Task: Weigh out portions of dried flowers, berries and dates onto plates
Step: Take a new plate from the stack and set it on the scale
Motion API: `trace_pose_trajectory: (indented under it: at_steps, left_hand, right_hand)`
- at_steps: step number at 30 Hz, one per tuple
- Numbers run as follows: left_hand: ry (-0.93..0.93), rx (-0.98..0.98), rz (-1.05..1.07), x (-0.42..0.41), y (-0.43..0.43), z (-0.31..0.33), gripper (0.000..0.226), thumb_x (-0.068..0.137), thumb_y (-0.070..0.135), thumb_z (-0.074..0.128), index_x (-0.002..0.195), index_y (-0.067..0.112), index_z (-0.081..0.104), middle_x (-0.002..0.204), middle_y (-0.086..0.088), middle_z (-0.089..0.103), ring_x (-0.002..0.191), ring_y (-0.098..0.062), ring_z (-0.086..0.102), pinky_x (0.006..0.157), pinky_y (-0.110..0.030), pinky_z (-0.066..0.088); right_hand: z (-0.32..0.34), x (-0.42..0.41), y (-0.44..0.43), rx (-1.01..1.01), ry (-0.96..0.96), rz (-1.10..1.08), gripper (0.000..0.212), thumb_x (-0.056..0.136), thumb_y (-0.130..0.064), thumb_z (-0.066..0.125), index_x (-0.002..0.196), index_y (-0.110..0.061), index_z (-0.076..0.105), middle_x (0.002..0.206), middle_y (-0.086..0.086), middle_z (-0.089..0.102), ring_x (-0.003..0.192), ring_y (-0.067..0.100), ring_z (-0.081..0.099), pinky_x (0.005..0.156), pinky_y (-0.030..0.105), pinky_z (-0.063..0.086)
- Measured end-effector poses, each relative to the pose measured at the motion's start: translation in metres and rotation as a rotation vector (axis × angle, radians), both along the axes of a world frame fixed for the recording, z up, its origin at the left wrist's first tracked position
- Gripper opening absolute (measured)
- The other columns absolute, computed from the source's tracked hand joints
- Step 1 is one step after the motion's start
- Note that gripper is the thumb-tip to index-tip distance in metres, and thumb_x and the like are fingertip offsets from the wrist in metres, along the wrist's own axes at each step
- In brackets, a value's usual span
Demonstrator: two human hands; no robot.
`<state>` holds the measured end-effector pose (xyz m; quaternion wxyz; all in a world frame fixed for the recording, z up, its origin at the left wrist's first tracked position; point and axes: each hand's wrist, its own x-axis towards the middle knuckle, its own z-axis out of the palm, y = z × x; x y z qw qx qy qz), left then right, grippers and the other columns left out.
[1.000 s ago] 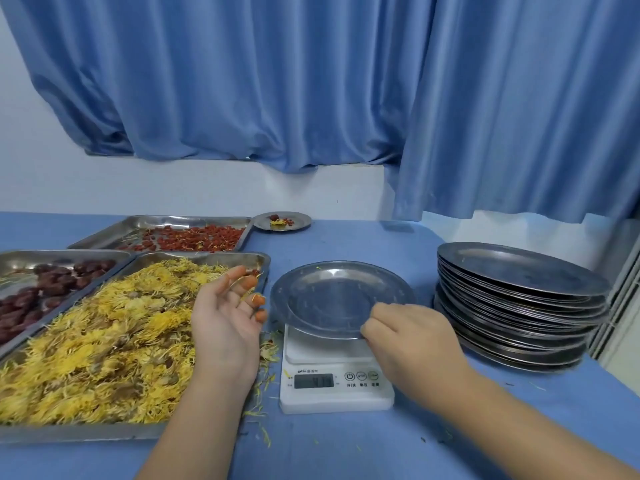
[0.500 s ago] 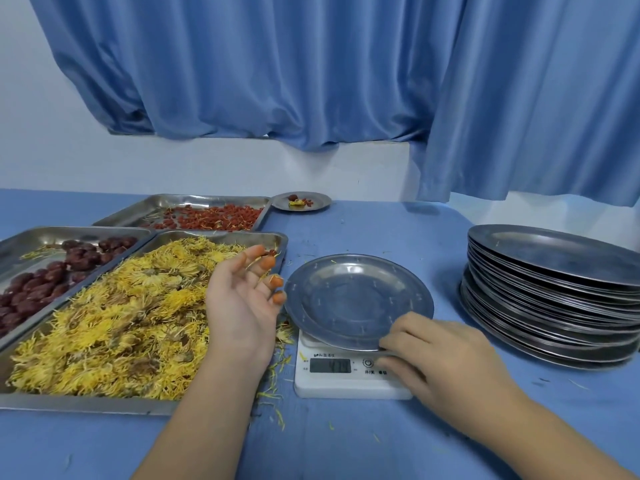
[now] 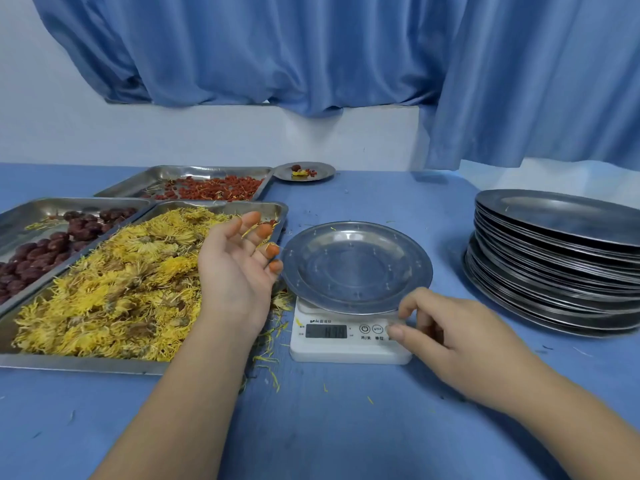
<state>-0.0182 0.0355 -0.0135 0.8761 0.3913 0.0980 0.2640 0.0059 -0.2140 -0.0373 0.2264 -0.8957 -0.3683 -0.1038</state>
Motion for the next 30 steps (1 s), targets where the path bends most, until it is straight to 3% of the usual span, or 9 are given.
trace_pose_trajectory:
  at_steps: [4,10,18,23,26,30]
  left_hand:
    - [0.003,0.006,-0.001,0.001,0.000,-0.001,0.021,0.091,0.028,0.045,0.096,0.016,0.061,0.076,0.002,0.062,0.061,-0.014,0.050,0.056,-0.026,0.037]
    - [0.003,-0.004,-0.001,0.001,0.000,-0.001,0.021,0.091,0.028,0.045,0.096,0.016,0.061,0.078,0.001,0.061,0.061,-0.014,0.051,0.056,-0.026,0.037]
    - [0.002,-0.009,-0.006,-0.001,-0.002,0.002,0.021,0.091,0.027,0.045,0.095,0.015,0.063,0.076,0.002,0.062,0.057,-0.012,0.051,0.056,-0.026,0.036]
    - [0.006,-0.005,-0.010,-0.001,-0.002,0.003,0.021,0.091,0.027,0.045,0.096,0.016,0.063,0.076,0.002,0.062,0.057,-0.012,0.051,0.057,-0.026,0.036]
    - [0.000,-0.003,-0.013,-0.001,-0.002,0.003,0.021,0.091,0.027,0.045,0.096,0.016,0.063,0.075,0.003,0.062,0.057,-0.012,0.051,0.057,-0.026,0.036]
    - [-0.011,0.001,-0.015,-0.001,-0.001,0.002,0.022,0.091,0.027,0.045,0.095,0.016,0.064,0.076,0.002,0.062,0.058,-0.012,0.051,0.056,-0.025,0.037]
  right_hand:
    - [0.001,-0.003,-0.007,-0.113,0.096,0.070,0.046,0.074,-0.073,0.034,0.104,-0.041,0.048,0.076,-0.027,0.055,0.066,0.002,0.052,0.051,0.018,0.033]
    - [-0.001,-0.004,-0.008,-0.240,0.107,-0.001,0.046,0.076,-0.074,0.036,0.114,-0.048,0.037,0.059,-0.010,0.052,0.058,0.002,0.049,0.050,0.018,0.033]
    - [-0.004,-0.007,0.003,-0.255,0.124,-0.083,0.054,0.069,-0.081,0.032,0.105,-0.041,0.040,0.058,-0.008,0.051,0.054,0.003,0.046,0.054,0.027,0.042]
    - [-0.007,-0.013,0.005,-0.233,0.010,-0.121,0.053,0.071,-0.081,0.028,0.105,-0.042,0.041,0.058,-0.010,0.051,0.056,0.004,0.048,0.049,0.022,0.033]
    - [-0.006,-0.014,0.008,-0.138,-0.001,-0.131,0.047,0.072,-0.076,0.027,0.094,-0.039,0.045,0.068,-0.028,0.053,0.052,0.005,0.044,0.046,0.020,0.025]
    - [-0.006,-0.015,0.014,-0.092,-0.007,-0.118,0.040,0.074,-0.073,0.028,0.091,-0.040,0.039,0.055,-0.011,0.049,0.054,0.003,0.045,0.047,0.019,0.025]
